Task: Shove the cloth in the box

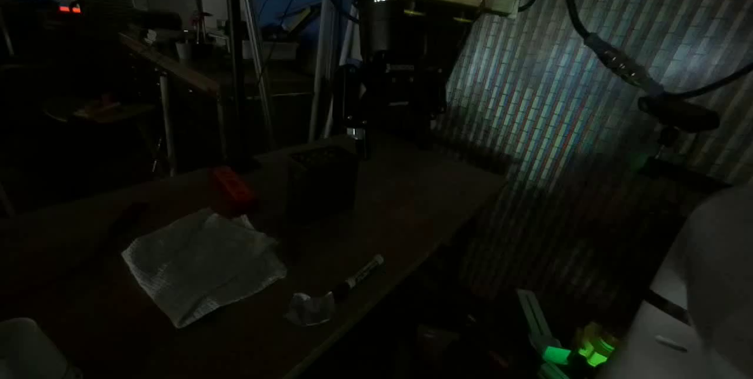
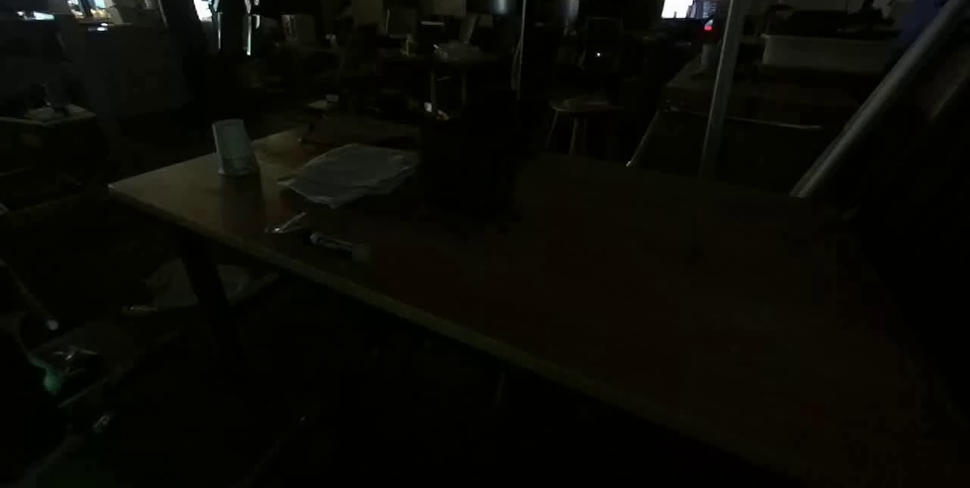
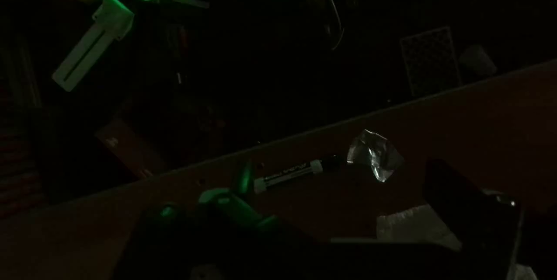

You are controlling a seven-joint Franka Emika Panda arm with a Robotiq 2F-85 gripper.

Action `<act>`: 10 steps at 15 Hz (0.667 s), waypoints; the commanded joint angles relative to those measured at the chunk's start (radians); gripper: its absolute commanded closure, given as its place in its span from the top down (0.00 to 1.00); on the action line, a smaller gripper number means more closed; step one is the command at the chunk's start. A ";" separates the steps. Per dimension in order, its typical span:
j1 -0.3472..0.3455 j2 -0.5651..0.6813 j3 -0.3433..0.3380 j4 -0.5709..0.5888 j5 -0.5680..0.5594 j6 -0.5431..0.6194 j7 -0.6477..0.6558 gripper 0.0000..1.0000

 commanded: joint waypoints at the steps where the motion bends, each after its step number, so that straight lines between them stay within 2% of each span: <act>1: 0.003 0.000 -0.003 0.006 -0.001 -0.001 0.001 1.00; 10: 0.007 0.010 0.005 0.029 -0.007 0.002 -0.004 1.00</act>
